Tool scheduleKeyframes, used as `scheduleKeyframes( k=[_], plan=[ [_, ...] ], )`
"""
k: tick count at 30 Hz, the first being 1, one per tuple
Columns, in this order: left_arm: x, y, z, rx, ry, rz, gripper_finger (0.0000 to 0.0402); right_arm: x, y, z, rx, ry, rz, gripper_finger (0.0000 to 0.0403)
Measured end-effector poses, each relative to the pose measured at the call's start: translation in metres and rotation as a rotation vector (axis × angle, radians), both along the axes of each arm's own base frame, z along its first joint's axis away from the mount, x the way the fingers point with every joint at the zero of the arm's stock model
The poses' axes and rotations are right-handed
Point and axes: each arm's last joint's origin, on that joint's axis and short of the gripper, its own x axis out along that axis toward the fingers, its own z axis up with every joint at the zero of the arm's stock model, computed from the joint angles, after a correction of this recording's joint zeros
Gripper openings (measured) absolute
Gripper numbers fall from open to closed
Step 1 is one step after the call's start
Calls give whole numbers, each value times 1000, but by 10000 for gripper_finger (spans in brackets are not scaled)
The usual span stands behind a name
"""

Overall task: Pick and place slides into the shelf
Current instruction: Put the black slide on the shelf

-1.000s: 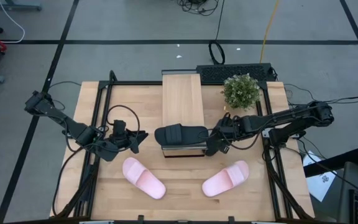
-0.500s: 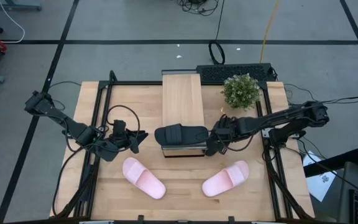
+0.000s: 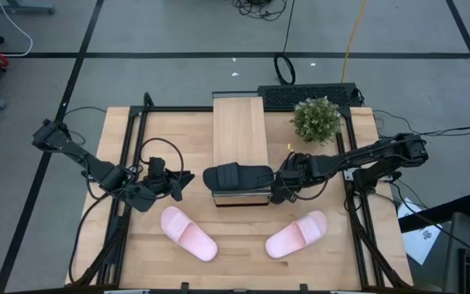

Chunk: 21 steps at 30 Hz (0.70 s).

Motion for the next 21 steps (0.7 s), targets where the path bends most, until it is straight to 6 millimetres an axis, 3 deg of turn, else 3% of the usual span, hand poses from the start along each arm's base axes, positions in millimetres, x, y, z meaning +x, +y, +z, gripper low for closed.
scheduleKeyframes(
  k=[13, 21],
  plan=[
    [0, 1, 0, 13, -8, 22, 140, -7, -2, 0, -43, 64, -27, 111],
    [0, 1, 0, 9, -10, 23, 140, -6, -3, 3, -89, 66, -14, 39]
  ],
)
